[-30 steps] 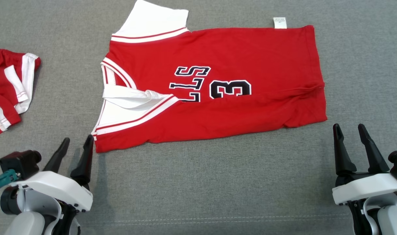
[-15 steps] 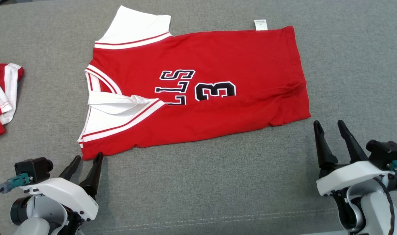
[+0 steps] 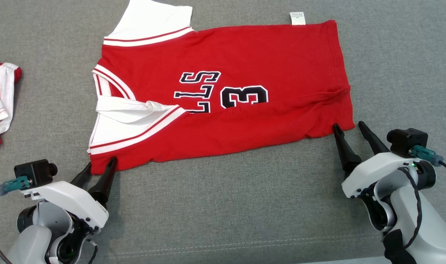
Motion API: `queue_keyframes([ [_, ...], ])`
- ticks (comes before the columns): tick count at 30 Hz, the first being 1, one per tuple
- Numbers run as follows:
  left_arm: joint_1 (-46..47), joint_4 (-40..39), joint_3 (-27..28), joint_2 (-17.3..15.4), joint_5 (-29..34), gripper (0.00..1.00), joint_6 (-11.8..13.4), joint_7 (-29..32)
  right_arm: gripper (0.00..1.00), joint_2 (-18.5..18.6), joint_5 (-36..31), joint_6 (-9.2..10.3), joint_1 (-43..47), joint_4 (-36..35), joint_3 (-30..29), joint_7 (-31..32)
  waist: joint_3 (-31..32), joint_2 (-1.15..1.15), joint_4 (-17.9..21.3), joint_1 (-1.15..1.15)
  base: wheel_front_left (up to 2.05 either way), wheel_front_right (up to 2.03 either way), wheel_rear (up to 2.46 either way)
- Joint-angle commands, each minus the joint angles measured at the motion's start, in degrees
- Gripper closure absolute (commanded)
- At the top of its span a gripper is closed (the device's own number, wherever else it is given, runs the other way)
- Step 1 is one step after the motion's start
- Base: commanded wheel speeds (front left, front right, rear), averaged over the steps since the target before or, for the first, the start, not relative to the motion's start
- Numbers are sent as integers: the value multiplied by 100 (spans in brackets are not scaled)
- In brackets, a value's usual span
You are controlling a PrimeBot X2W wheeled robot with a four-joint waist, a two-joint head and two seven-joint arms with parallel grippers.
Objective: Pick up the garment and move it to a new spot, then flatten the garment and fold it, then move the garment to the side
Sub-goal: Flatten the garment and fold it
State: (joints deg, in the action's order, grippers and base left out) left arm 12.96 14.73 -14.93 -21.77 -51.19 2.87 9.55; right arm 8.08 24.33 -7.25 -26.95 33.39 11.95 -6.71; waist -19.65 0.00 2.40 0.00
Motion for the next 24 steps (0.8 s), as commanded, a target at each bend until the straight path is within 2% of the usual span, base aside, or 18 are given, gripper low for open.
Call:
queue_keyframes([
  [1, 232, 46, 191, -94, -98, 0, -69, 66, 0, 51, 49, -24, -131, 26, 186, 16, -10, 0, -5, 0, 0, 0, 0],
  [3, 291, 164, 163, -61, -203, 0, -170, 171, 0, 44, 123, -24, -208, 197, 274, 86, -17, 0, -5, 0, 0, 0, 0],
  [4, 317, 204, 163, -50, -237, 38, -213, 181, 16, 47, 153, -24, -243, 257, 310, 91, -22, 0, -2, 0, 0, 0, 0],
  [5, 338, 238, 172, -26, -290, 84, -262, 187, 67, 50, 193, -24, -265, 317, 345, 104, -24, 0, 0, 0, 0, 0, 0],
  [6, 354, 268, 173, -13, -326, 100, -303, 195, 100, 59, 223, -24, -283, 364, 376, 99, -24, 0, 3, 0, 0, 0, 0],
  [13, 237, 295, 186, -62, -397, 100, -375, 206, 100, 139, 490, -24, -228, 435, 524, -78, 32, 0, 26, 0, 0, 0, 0],
  [24, -573, -498, 450, -359, -473, 100, -102, 147, 100, 509, 923, -24, 763, -349, 485, 41, 179, 0, -108, 0, 0, 0, 0],
])
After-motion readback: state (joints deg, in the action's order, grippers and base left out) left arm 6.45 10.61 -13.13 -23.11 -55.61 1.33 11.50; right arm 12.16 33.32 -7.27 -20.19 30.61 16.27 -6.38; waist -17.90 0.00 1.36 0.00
